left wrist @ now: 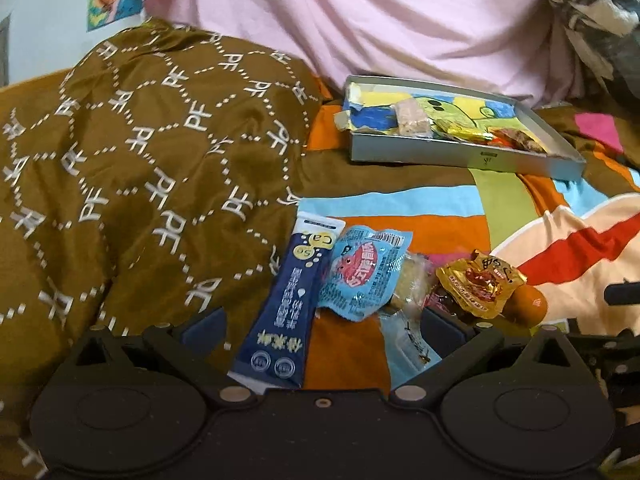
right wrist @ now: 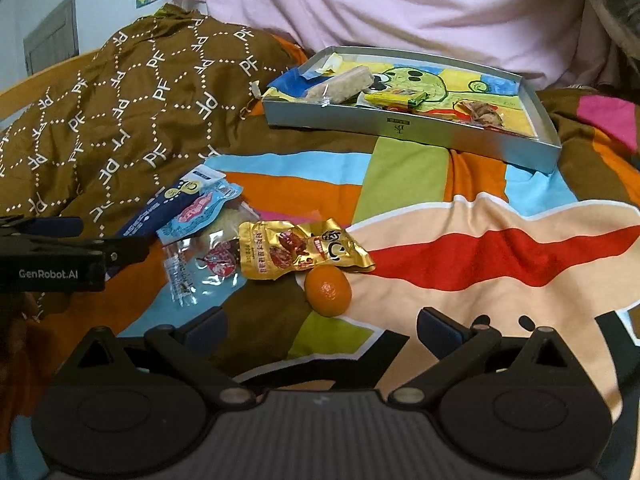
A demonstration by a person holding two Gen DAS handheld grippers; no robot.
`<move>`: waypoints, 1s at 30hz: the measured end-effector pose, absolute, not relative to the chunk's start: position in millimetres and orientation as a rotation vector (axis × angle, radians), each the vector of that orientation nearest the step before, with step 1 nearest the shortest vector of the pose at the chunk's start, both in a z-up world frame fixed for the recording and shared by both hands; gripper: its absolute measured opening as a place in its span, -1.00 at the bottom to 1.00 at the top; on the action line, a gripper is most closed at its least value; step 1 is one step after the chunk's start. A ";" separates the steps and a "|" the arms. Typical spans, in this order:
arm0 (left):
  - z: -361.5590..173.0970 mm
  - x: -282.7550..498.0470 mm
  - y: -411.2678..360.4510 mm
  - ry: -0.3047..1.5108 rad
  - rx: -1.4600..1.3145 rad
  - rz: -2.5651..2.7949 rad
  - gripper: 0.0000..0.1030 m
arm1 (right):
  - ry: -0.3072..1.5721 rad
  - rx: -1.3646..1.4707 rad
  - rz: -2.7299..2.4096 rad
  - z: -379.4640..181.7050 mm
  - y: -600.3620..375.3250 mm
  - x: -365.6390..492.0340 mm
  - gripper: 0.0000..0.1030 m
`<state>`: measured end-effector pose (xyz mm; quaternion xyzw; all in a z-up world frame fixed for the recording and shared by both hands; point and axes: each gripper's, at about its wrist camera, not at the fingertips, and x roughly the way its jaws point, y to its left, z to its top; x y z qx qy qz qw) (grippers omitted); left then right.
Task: Organize snacks
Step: 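Move the left gripper to the small brown meat-strip packet while the right gripper approaches the orange mandarin, then close the left gripper on the brown packet while the right gripper grasps the mandarin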
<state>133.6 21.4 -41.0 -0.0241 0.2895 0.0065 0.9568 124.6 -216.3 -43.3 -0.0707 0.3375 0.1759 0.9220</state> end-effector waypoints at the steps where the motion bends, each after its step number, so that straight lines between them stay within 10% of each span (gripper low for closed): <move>1: -42.1 136.3 21.0 0.591 -0.041 -0.002 0.98 | 0.691 -0.143 0.362 -45.1 -217.5 126.8 1.00; 15: -56.1 150.2 0.6 0.631 -0.021 -0.377 0.98 | 0.718 -0.169 0.391 -64.0 -227.1 152.2 0.98; 30: -72.6 186.4 10.4 0.712 -0.221 -0.418 0.35 | 0.738 -0.215 0.478 -69.1 -215.3 179.8 0.03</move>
